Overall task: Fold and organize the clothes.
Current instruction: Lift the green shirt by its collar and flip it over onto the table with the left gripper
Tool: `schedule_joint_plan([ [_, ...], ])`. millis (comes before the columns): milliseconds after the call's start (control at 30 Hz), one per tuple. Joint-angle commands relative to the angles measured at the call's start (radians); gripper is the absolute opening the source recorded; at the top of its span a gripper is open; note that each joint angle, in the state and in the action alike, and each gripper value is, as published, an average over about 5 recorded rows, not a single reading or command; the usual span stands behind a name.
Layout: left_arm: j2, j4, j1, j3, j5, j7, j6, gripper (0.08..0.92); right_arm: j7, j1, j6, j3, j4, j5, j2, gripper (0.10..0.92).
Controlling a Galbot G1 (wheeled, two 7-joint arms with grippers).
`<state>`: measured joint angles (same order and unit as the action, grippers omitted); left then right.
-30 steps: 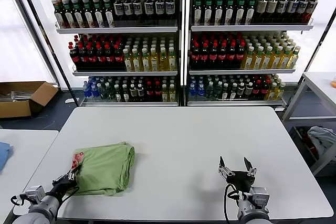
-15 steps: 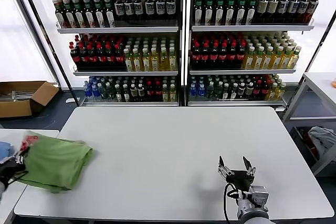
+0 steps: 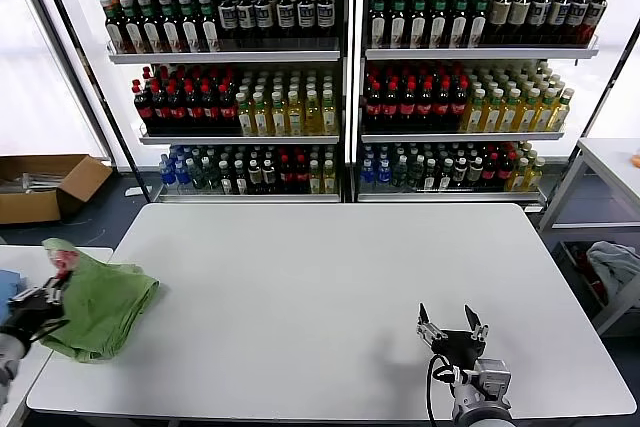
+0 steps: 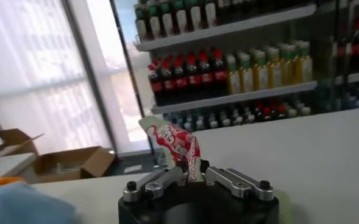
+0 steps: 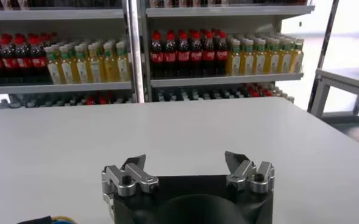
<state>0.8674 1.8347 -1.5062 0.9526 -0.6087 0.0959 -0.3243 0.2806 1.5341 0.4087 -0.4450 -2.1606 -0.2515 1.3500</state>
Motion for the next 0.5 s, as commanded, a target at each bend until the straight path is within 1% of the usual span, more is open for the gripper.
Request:
schedule_joint_plan([
  [33,0.310,0.474,0.069,-0.449,0.052,-0.175,-0.052,0.127,0.000,0.020,0.000,0.001,-0.017,0.020,0.023,0.823],
  [67,0.326,0.473,0.063,-0.492,0.095,-0.167,-0.050,0.127,-0.001,0.025,0.001,0.002,-0.024,0.023,0.027,0.823],
  [167,0.355,0.404,0.059,-0.595,0.214,-0.140,-0.038,0.127,-0.003,0.039,0.001,0.002,-0.034,0.029,0.033,0.823],
  [267,0.383,0.334,0.075,-0.655,0.261,-0.126,-0.037,0.127,-0.004,0.056,-0.004,0.002,-0.034,0.037,0.041,0.823],
  [400,0.422,0.305,0.097,-0.728,0.283,-0.107,-0.055,0.127,-0.004,0.071,-0.009,0.000,-0.038,0.049,0.049,0.823],
  [500,0.447,0.276,0.121,-0.750,0.306,-0.097,-0.060,0.127,-0.004,0.081,-0.009,-0.003,-0.050,0.055,0.052,0.823],
])
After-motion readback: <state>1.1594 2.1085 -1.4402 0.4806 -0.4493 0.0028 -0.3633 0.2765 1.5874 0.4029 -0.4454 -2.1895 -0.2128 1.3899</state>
